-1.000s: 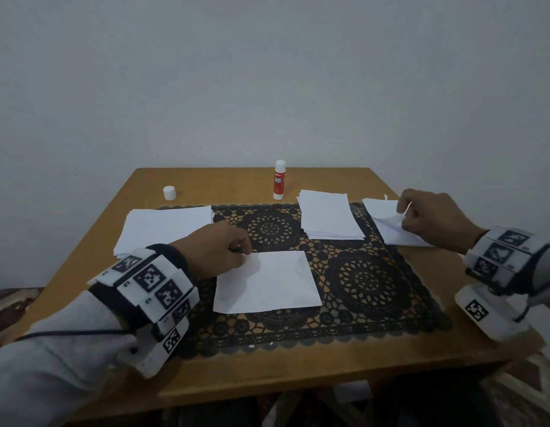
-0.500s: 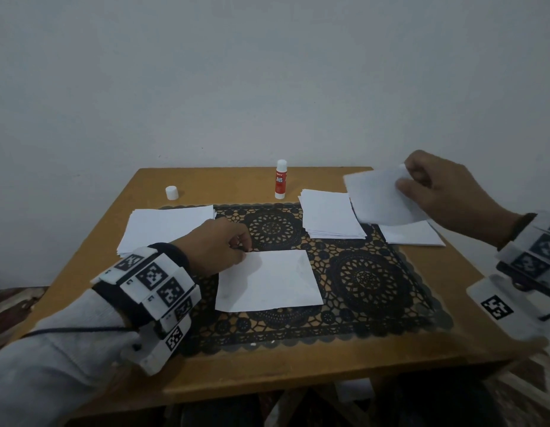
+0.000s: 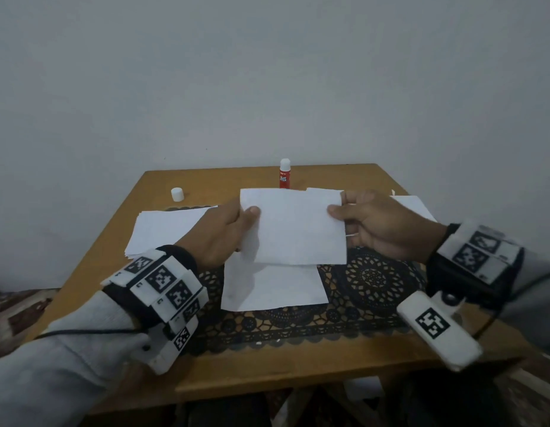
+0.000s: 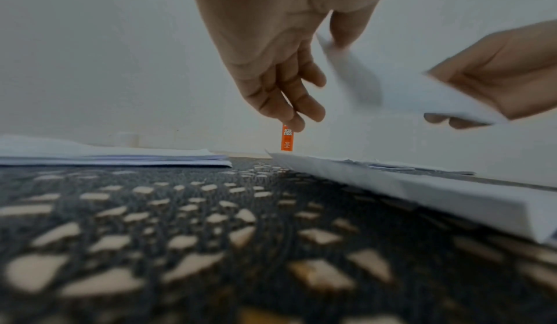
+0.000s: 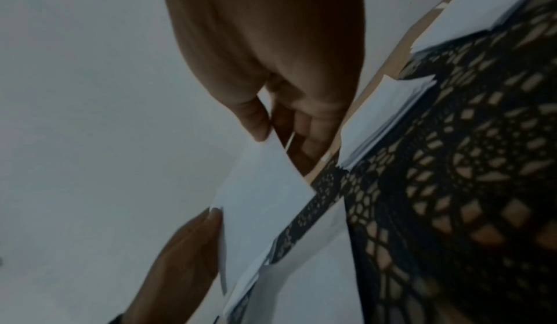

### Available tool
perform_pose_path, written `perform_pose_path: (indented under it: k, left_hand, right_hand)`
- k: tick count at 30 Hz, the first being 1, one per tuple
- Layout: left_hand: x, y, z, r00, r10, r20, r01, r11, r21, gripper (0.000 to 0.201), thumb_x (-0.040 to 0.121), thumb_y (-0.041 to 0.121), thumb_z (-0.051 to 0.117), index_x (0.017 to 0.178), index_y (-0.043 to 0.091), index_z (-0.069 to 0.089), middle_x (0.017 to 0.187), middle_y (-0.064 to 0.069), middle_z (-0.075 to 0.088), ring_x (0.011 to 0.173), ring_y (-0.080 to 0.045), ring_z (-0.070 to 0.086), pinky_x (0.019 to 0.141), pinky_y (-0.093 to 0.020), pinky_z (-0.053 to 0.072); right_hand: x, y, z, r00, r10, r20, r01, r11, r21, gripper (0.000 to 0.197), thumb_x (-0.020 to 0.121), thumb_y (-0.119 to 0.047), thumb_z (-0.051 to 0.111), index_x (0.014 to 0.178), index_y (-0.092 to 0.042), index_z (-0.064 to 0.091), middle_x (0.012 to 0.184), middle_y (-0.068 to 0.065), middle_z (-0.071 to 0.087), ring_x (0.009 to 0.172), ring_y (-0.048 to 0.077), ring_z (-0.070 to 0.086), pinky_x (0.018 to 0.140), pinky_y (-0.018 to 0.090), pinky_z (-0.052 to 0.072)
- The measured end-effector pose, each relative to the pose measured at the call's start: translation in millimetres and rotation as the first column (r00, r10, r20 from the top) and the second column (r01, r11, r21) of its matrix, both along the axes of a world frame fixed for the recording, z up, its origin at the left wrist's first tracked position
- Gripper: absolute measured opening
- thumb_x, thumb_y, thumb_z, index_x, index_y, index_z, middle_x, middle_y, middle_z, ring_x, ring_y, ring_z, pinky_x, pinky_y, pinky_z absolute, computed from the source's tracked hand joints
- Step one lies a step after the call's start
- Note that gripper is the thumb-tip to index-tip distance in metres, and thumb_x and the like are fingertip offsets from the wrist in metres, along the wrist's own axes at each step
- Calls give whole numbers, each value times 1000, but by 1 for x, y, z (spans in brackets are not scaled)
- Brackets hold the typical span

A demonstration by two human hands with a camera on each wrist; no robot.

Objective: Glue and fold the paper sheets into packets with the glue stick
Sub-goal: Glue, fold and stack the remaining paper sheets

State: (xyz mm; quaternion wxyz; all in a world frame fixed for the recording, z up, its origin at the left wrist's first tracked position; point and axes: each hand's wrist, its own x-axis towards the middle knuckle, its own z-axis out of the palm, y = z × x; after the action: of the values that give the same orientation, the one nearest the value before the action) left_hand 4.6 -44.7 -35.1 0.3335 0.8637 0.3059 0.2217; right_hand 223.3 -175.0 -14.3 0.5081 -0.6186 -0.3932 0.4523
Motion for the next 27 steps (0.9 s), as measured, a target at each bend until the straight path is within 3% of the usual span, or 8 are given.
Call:
perform_pose_path:
  k: [3, 7, 11, 13, 16, 19, 22, 27]
  left_hand:
    - [-1, 6, -1, 999, 39, -17, -38, 998, 57, 23, 100, 31, 41, 85, 17, 51, 85, -1, 59, 81, -20, 58, 71, -33, 49]
    - [0, 8, -2, 994, 69, -86, -57, 990, 133, 28, 96, 28, 51, 72, 16, 45, 77, -7, 59, 74, -24, 59, 65, -33, 46]
    - [-1, 10, -2, 993, 92, -75, -79, 984, 158, 35, 97, 24, 50, 65, 14, 41, 64, -4, 49, 61, -20, 47, 55, -28, 33]
    - [-2, 11, 0, 991, 103, -84, -89, 983, 158, 36, 98, 21, 49, 63, 14, 39, 61, -1, 44, 57, -16, 42, 53, -27, 29]
    - [-5, 15, -1, 987, 110, -119, -98, 990, 104, 38, 98, 19, 48, 61, 12, 41, 58, 1, 46, 52, -14, 44, 53, -28, 32]
    - [-6, 15, -1, 980, 84, -182, -82, 996, 20, 29, 95, 21, 54, 70, 8, 47, 59, -2, 62, 50, -18, 62, 58, -30, 48]
    - [-3, 10, 0, 975, 64, -211, -75, 996, -46, 17, 92, 19, 60, 90, 11, 46, 65, -7, 69, 57, -20, 66, 66, -33, 52]
    - [-3, 9, -2, 990, 95, -101, -106, 988, -109, 35, 91, 17, 61, 118, 20, 39, 68, -8, 68, 58, -23, 65, 59, -29, 50]
  right_hand:
    - [-1, 4, -10, 995, -1, 98, 11, 995, -97, 11, 98, -16, 56, 96, -6, 52, 87, 12, 71, 77, 23, 71, 71, 39, 61]
    - [1, 7, -17, 973, 17, 230, 25, 984, -177, 27, 96, -20, 60, 102, 6, 59, 92, 19, 71, 76, 28, 70, 69, 37, 61]
    - [4, 9, -22, 986, 55, 156, -27, 984, -175, 20, 94, -18, 61, 96, 1, 58, 93, 19, 69, 75, 25, 66, 64, 30, 60]
    - [4, 8, -22, 989, 76, 128, -53, 983, -174, 18, 93, -15, 62, 83, -3, 55, 90, 21, 67, 69, 22, 66, 59, 27, 58]
    - [4, 8, -22, 985, 86, 151, -56, 980, -193, 19, 91, -13, 65, 75, -6, 56, 79, 19, 68, 60, 20, 66, 52, 23, 54]
    - [5, 8, -21, 977, 94, 189, -49, 971, -232, 17, 91, -13, 66, 77, -4, 59, 75, 16, 67, 56, 20, 67, 48, 22, 51]
    - [3, 8, -22, 966, 155, 207, -91, 953, -288, 18, 91, -12, 66, 77, -4, 60, 70, 13, 67, 56, 21, 66, 50, 23, 51]
    - [1, 7, -26, 952, 172, 251, -102, 957, -271, 20, 92, -14, 65, 76, -4, 59, 68, 11, 67, 57, 21, 65, 52, 23, 51]
